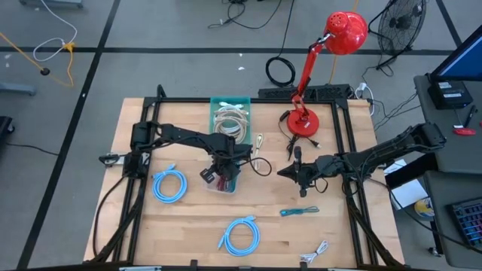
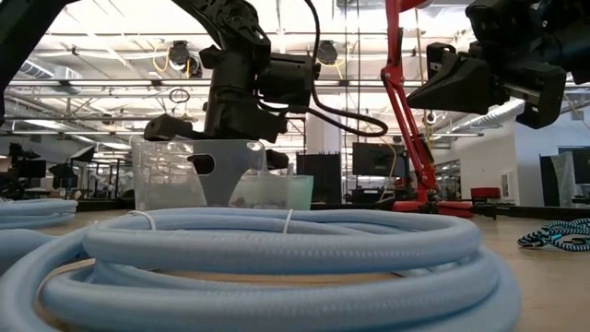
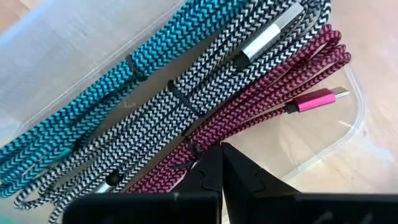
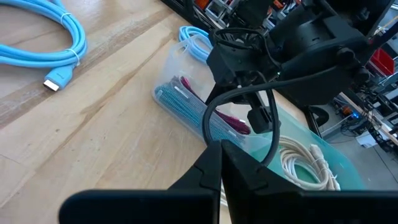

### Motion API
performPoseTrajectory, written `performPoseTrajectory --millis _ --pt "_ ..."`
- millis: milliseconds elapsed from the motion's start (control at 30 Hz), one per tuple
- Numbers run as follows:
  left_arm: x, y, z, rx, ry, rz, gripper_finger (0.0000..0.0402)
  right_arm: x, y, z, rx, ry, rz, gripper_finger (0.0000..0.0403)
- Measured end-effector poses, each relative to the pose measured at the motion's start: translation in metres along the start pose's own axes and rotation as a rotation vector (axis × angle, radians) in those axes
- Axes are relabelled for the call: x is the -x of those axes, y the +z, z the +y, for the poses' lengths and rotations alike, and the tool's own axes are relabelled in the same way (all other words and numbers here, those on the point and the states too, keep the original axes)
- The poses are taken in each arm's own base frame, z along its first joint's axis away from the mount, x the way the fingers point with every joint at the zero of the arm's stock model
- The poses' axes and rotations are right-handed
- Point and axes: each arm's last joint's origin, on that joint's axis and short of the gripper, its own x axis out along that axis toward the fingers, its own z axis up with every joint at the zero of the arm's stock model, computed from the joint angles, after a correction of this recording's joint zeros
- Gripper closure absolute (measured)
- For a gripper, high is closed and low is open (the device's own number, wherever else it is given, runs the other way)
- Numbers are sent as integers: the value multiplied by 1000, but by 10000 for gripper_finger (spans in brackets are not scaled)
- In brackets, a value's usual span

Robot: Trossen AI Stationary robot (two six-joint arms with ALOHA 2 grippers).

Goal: Pick & Place USB Port
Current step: Put the pink black tied USB cable into the transparent bin, then put the blue black tied USB cable into the transparent bin

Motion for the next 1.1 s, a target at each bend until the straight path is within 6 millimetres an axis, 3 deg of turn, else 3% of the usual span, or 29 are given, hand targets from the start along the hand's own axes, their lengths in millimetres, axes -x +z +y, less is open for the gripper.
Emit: performPoseTrajectory --millis 300,767,933,1100 --pt "3 0 -2 8 23 31 402 0 0 0 -6 0 0 403" --pt "36 11 -8 34 85 43 401 -1 -4 -2 -27 -5 34 403" --pt "65 16 -18 37 168 35 402 -1 -5 -2 -27 -4 36 403" --pt "99 23 -32 47 282 -93 401 -1 -5 -2 -26 -2 38 403"
